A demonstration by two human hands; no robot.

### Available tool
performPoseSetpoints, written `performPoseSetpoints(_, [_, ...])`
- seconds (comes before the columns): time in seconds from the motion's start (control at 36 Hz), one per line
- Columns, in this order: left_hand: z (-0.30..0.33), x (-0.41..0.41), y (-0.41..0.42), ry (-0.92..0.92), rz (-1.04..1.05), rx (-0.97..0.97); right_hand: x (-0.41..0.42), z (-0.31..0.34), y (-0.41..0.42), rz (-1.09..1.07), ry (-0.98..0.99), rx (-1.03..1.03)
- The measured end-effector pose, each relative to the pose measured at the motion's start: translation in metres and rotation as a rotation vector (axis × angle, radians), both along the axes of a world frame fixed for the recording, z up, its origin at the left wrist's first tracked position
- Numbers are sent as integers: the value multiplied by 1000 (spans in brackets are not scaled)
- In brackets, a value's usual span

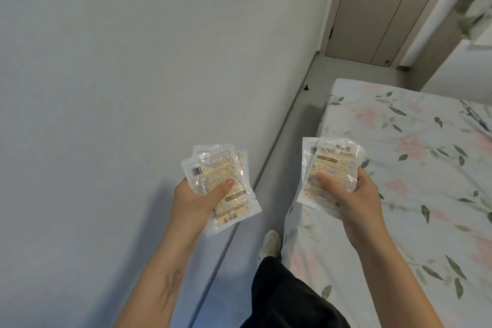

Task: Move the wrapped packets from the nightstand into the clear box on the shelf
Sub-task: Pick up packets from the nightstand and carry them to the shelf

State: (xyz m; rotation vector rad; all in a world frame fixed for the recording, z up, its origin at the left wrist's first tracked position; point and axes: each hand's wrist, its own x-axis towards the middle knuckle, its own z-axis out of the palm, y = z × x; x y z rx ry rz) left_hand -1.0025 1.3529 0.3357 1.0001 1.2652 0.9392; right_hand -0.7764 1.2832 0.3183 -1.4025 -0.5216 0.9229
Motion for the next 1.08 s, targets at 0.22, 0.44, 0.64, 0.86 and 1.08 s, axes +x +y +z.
performPoseSetpoints(0.22, [1,107,148,5,-43,-10,95,27,141,-63,13,37])
performPoseSetpoints(0.44, [20,202,246,-77,-96,10,179,59,213,-151,-21,95])
performPoseSetpoints(0.64, [21,268,313,-88,-166,5,231,46,246,-264,18,82])
performPoseSetpoints(0.86, [26,361,413,-116,-237,12,303,36,321,-295,-24,55])
performPoseSetpoints(1.08, [20,458,537,-121,-293,9,402,37,448,-307,-57,50])
